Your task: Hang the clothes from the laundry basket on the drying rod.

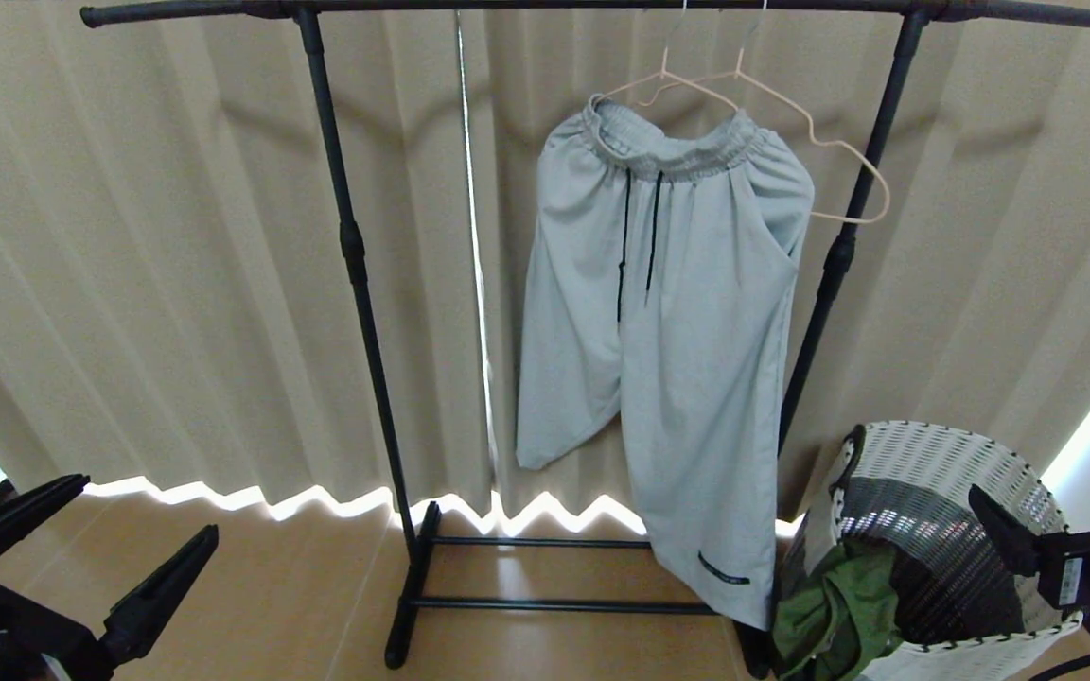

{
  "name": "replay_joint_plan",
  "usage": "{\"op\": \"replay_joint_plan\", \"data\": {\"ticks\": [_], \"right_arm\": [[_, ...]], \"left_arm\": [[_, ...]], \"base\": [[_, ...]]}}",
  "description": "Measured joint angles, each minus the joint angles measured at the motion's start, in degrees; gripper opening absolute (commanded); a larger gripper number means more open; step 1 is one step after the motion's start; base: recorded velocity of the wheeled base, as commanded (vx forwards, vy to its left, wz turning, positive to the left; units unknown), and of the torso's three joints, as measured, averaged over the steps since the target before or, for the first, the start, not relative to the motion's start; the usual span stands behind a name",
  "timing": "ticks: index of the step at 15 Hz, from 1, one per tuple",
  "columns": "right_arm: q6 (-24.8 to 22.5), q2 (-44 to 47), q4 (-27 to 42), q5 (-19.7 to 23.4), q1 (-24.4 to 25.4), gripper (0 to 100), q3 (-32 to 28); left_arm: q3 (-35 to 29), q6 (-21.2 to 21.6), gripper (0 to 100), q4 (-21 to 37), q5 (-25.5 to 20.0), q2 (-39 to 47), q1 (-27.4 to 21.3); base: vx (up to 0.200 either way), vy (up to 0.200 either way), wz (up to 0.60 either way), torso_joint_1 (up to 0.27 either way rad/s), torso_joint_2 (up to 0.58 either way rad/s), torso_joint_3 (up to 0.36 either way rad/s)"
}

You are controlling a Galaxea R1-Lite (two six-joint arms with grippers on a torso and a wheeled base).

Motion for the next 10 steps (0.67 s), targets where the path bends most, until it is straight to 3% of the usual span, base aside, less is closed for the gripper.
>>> {"op": "replay_joint_plan", "data": {"ticks": [8,10], "right_arm": [[0.09,0.77,-0.66,0.22,-0.09,100,0.22],[0.09,0.66,2.13,0.37,-0.09,100,0.22]], "left_arm": [[0.05,0.07,100,-0.02,0.0,0.35,-0.12],[0.05,0.0,100,-0.06,0.02,0.33,-0.94]], "base": [[0.0,0.0,0.0,-0.005,0.07,0.053],[0.0,0.0,0.0,0.001,0.04,0.028]]}}
